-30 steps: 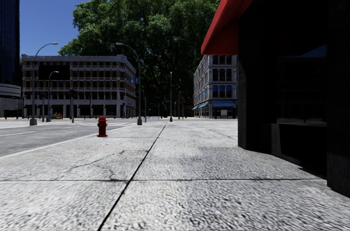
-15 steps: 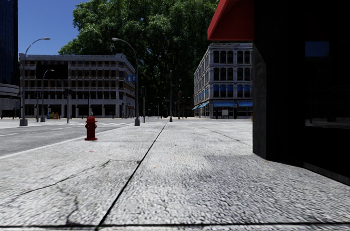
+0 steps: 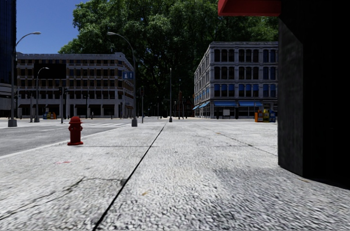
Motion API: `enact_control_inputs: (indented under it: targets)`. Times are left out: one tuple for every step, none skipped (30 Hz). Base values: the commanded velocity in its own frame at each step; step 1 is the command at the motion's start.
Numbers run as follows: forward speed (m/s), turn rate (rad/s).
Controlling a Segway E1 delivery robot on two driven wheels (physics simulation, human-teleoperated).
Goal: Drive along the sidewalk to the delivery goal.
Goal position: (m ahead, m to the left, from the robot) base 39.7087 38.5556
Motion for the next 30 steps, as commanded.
enact_control_inputs:
  targets:
    - [1.88, 0.0]
    - [1.88, 0.0]
    - [1.88, 0.0]
    - [1.88, 0.0]
    - [1.88, 0.0]
    - [1.88, 0.0]
    - [1.88, 0.0]
    - [1.88, 0.0]
    - [1.88, 0.0]
    - [1.88, 0.0]
    - [1.89, 0.0]
    - [1.89, 0.0]
    - [1.89, 0.0]
    - [1.89, 0.0]
    - [1.89, 0.0]
    - [1.89, 0.0]
    - [1.89, 0.0]
    - [1.89, 0.0]
    - [1.89, 0.0]
    - [1.89, 0.0]
    - [1.89, 0.0]
    - [1.89, 0.0]
    - [1.89, 0.0]
    - [1.89, 0.0]
    - [1.89, 0.0]
    - [1.89, 0.0]
    - [1.89, 0.0]
    - [1.89, 0.0]
    - [1.89, 0.0]
    - [1.89, 0.0]
